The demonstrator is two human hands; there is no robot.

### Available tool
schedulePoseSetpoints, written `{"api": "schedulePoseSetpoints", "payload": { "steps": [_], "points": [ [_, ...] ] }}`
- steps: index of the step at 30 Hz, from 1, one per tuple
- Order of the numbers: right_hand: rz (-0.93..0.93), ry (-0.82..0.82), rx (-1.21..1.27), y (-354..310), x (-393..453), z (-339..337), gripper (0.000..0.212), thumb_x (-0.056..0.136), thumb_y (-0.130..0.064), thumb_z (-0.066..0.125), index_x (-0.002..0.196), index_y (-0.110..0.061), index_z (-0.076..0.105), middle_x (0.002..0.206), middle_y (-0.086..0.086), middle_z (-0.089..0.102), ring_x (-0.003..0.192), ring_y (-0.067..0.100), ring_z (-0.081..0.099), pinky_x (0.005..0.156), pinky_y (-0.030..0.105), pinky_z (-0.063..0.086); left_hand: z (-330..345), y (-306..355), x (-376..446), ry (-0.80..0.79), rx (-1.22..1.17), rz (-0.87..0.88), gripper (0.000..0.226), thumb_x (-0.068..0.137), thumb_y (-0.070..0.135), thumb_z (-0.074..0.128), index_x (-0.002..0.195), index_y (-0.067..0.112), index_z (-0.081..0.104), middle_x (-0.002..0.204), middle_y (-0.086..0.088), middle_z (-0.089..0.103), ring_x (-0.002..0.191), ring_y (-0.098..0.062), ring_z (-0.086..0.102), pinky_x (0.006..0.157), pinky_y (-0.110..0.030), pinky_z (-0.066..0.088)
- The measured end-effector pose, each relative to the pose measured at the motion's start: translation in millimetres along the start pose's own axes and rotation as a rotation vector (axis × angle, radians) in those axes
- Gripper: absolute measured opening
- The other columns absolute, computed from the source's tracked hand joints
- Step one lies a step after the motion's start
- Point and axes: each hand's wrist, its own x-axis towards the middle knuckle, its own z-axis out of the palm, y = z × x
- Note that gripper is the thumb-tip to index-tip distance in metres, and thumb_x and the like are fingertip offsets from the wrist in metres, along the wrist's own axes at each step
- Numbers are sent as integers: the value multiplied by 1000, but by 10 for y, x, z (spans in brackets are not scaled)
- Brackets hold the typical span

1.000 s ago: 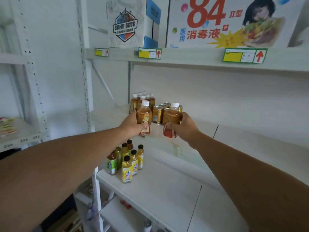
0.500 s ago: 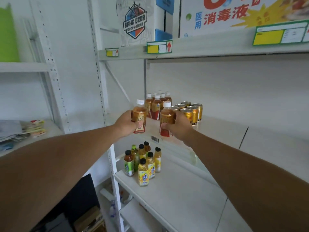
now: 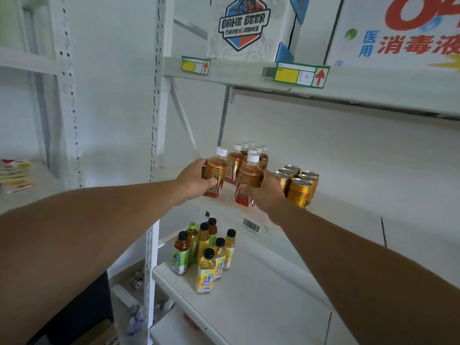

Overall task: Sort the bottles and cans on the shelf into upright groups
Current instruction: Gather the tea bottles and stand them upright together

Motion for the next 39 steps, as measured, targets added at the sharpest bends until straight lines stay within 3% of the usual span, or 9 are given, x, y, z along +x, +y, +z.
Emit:
{"api": "schedulePoseSetpoints", "payload": {
  "steps": [3,6,9,13,17,21,26,29,39],
  "points": [
    [14,44,43,29,149,136,42,96,-17,80,131,-26,58,116,-6,69,112,19,67,74,27,53,-18,-90,179,11,-10,-5,60,102,15,73,156,18,48,144,-6,64,134,-26,60,112,-49,52],
    [18,59,49,68,266,238,45,96,-15,79,135,-24,58,120,-4,69,116,21,67,90,38,60,3,-161,344,1,-28,-13,60,103,14,72,157,16,46,148,-8,62,136,-28,59,111,-48,52],
    [12,82,28,115,390,316,48,97,-15,79,139,-23,58,136,1,60,124,25,62,107,48,55,75,-206,511,1,-51,-26,60,103,12,71,157,17,46,148,-7,61,135,-28,59,107,-44,53],
    [-4,120,-72,227,549,354,56,97,-25,78,147,-26,52,148,4,37,125,27,55,115,51,49,228,-286,690,-26,-66,-5,59,103,12,71,156,19,48,144,-6,64,135,-26,61,114,-51,51],
    [-64,182,-63,396,590,440,55,99,-32,74,149,-30,51,143,0,40,123,23,55,117,50,46,345,-368,803,-59,-9,82,55,107,18,65,159,27,48,144,0,66,133,-20,59,114,-42,47],
    [-91,254,-97,492,619,501,57,98,-39,74,149,-24,54,140,1,46,126,24,55,117,49,46,448,-506,874,31,-6,54,42,109,20,62,151,21,61,141,-2,70,132,-23,64,113,-40,47],
    [-80,284,-219,538,636,488,53,95,-55,74,133,-19,65,127,4,63,119,27,62,105,50,54,544,-607,909,70,101,58,48,111,18,56,158,25,53,152,-1,64,142,-24,58,120,-51,43],
    [-60,251,-249,516,645,504,42,99,-54,69,120,-18,65,116,4,67,107,26,66,97,49,58,591,-568,930,59,167,41,48,114,20,50,161,31,48,156,2,60,145,-24,54,118,-49,43],
    [-70,209,-332,519,641,519,41,101,-42,69,130,-16,60,126,6,62,116,27,63,102,46,56,667,-544,1006,31,187,-38,45,115,27,42,160,30,42,155,-3,59,140,-29,55,109,-42,44]
  ]
}}
